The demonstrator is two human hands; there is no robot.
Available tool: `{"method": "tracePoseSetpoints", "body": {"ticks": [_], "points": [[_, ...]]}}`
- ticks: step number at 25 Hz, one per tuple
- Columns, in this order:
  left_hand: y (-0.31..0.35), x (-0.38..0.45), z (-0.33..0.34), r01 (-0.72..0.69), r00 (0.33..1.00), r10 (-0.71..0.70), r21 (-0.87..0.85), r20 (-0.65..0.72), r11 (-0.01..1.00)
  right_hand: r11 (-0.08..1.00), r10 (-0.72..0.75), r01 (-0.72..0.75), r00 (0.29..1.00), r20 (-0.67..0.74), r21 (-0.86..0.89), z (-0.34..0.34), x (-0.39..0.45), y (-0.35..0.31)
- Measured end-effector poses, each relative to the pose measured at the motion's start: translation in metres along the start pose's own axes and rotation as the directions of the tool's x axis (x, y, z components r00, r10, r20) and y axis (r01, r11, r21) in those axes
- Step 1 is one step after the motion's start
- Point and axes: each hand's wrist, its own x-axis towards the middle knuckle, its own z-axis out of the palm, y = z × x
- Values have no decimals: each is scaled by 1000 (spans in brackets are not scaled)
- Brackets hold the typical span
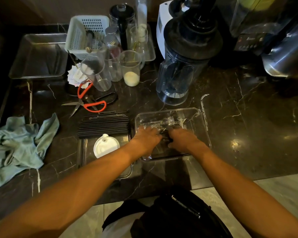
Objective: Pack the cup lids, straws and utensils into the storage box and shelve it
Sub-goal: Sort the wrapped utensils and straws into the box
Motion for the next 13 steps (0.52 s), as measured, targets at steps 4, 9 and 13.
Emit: {"method": "tracePoseSetpoints", "body": {"ticks": [4,9,13], "points": [[-4,8,10,46,991,-38,55,-127,997,999,-4,2,998,-61,-33,-2,1,10],[-4,19,15,119,954,-103,43,-280,992,999,-34,36,983,-180,7,-10,-1,21],[1,31,16,129,920,-146,-70,-364,989,995,-11,33,976,-217,98,-19,-2,25]]}}
